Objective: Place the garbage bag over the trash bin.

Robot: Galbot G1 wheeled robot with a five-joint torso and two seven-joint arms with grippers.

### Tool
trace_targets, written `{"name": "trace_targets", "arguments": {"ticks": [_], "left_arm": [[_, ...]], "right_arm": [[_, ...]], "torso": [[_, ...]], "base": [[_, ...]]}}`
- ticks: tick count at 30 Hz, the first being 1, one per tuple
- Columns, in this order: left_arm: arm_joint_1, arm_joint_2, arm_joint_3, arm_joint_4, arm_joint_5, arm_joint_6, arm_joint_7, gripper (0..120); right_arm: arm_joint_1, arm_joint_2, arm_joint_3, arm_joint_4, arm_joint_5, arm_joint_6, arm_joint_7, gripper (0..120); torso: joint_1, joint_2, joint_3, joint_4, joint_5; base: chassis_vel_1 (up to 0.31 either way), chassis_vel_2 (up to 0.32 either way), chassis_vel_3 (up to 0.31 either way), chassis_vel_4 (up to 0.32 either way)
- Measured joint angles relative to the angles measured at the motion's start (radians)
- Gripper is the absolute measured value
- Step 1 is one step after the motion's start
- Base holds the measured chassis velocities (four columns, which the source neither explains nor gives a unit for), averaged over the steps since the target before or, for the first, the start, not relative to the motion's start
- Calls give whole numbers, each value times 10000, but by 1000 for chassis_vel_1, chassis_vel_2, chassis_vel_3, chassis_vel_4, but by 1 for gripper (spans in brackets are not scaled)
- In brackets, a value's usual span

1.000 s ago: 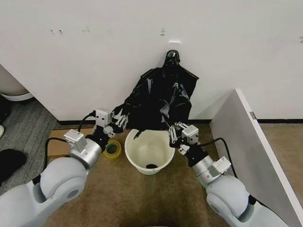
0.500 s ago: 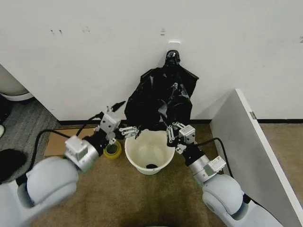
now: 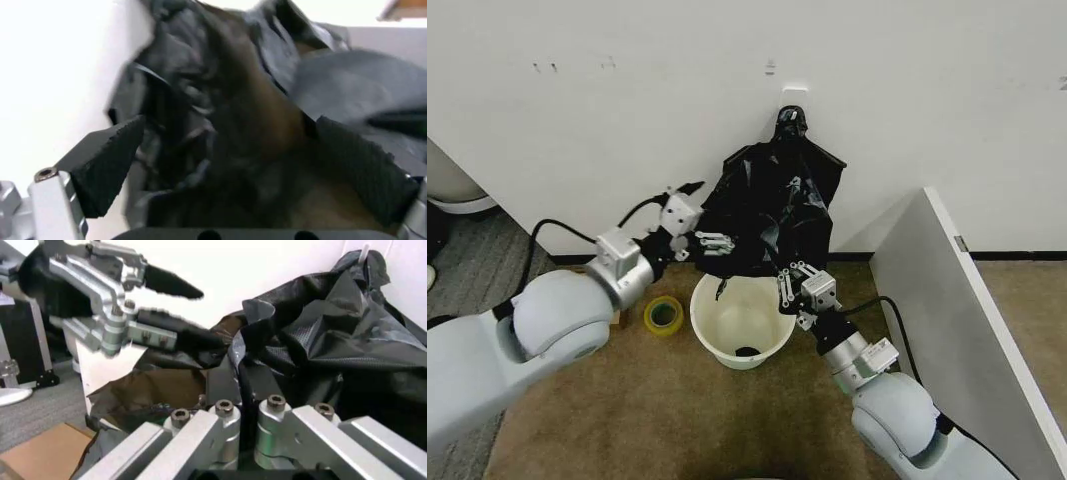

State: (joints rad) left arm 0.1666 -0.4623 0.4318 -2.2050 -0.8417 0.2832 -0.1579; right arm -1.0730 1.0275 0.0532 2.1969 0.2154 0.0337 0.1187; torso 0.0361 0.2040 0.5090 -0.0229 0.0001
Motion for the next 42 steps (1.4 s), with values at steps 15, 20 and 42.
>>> {"name": "trace_targets", "arguments": {"ticks": [15,20,42], "left_arm": [[-1904,-582,1568,970,-38,1285,353,93],[-2080,-603,1709,1047,85,1802,313,84],[-1440,-675,1105,1127,-110,2134,-947,5]], "right_arm": [[-114,113,47,23,-80,162,5,0],[-175,78,109,58,-45,162,28,0],[-210,-29,168,291,560,-4,281,0]], "torso": [[0,0,0,-3,-1],[0,0,0,0,-1],[0,1,0,-2,0]], "base": [[0,0,0,0],[0,0,0,0],[0,0,0,0]]}}
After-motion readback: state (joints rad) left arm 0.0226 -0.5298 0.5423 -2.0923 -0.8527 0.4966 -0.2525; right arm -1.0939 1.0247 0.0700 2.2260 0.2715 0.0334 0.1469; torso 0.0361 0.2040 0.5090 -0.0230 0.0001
